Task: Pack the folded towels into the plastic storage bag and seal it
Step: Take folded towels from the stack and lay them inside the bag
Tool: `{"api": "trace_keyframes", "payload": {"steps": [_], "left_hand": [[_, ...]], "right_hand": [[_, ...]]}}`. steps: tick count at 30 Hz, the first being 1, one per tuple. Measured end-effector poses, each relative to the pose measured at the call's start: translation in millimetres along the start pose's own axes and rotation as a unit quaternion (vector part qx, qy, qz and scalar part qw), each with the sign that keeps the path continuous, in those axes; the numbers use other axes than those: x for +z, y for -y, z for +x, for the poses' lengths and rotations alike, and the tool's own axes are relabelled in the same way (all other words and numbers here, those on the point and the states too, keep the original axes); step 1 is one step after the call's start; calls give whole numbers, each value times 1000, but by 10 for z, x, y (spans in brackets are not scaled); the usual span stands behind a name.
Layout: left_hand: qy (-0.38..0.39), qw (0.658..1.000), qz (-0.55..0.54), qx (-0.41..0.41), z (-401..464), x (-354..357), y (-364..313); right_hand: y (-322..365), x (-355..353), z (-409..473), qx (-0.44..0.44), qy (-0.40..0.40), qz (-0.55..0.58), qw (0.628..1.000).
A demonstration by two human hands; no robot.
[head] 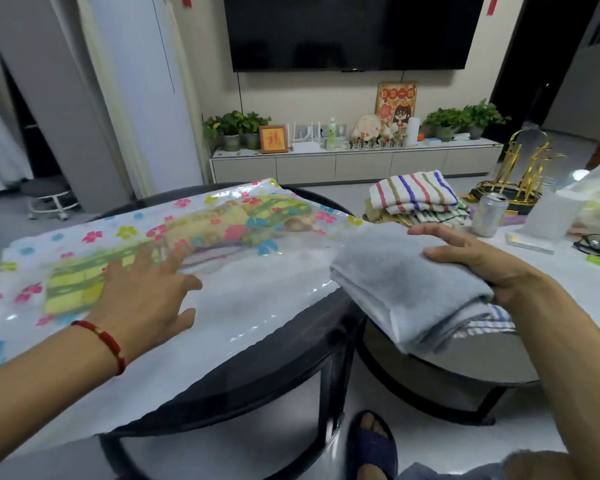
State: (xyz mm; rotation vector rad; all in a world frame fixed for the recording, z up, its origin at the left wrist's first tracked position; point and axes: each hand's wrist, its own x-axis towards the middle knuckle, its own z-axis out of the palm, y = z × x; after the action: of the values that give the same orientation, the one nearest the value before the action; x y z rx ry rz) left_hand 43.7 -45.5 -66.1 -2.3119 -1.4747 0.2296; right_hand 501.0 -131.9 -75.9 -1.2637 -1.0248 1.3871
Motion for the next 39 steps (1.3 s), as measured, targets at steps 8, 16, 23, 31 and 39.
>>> {"api": "trace_keyframes", "payload": {"steps": [8, 16, 23, 31, 39], "left_hand": [[-14, 999, 27, -36, -160, 40, 418], [24, 996, -30, 74, -45, -445, 986], [44, 994, 49, 93, 18, -782, 1245], [12, 995, 37, 87, 45, -911, 1472], [-7, 995, 3, 98, 47, -724, 1472]], "right_hand": [[-299, 1629, 525, 4, 159, 70, 985], [-400, 2669, 991, -9, 64, 83, 994], [-265, 3663, 1511, 11, 160, 195, 968], [-558, 4720, 2263, 51, 56, 172, 982], [-716, 4613, 2183, -10, 79, -111, 991]]}}
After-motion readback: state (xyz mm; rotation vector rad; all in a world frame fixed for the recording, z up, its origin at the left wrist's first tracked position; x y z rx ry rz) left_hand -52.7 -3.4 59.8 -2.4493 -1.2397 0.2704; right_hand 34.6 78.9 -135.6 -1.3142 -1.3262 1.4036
